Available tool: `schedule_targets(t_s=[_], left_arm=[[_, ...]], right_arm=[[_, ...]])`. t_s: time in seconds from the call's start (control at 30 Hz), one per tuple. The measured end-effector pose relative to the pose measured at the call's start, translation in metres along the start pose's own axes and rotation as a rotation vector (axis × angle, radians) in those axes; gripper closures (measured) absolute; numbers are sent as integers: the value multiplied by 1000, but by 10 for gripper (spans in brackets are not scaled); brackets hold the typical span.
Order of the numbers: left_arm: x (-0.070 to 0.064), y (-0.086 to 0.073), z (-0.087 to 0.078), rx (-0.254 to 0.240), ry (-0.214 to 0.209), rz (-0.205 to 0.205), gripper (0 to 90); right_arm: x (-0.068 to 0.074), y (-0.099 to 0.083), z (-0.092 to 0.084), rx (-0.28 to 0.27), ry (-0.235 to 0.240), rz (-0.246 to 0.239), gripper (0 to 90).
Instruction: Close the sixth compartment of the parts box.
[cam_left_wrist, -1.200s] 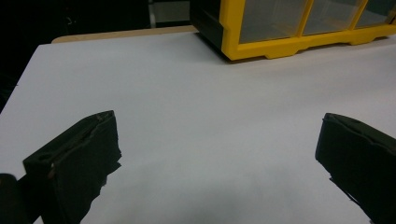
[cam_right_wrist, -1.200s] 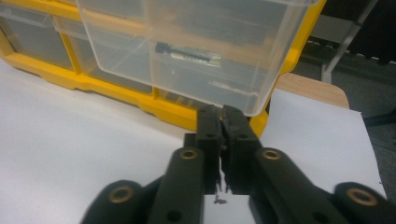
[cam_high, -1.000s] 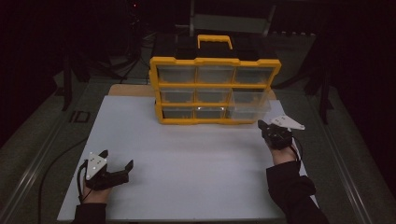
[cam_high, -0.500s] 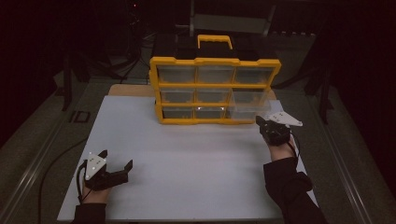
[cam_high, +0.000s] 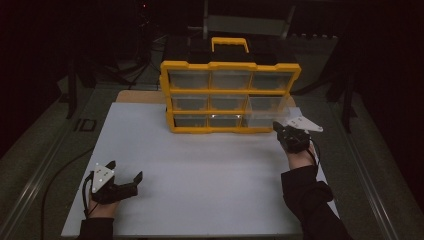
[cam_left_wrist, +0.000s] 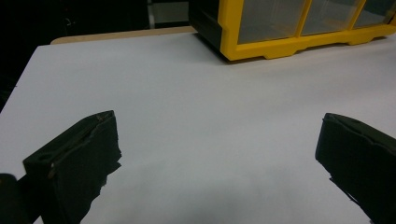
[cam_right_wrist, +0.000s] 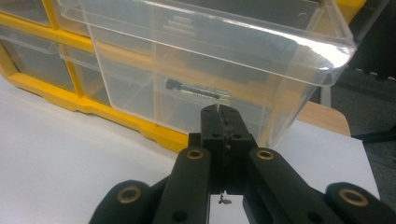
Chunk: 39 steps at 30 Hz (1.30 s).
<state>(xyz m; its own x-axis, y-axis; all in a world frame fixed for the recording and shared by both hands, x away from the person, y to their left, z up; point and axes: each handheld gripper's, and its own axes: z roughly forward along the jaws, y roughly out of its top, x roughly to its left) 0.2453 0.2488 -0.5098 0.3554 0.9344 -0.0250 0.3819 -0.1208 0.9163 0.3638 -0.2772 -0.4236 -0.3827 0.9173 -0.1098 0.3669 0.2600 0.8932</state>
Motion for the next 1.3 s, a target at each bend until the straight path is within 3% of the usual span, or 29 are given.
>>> schedule_targets(t_s=[1.3], left_arm=[[0, 0, 0, -8, -1, -2, 0]], right_arm=[[-11, 14, 21, 21, -30, 6, 900]])
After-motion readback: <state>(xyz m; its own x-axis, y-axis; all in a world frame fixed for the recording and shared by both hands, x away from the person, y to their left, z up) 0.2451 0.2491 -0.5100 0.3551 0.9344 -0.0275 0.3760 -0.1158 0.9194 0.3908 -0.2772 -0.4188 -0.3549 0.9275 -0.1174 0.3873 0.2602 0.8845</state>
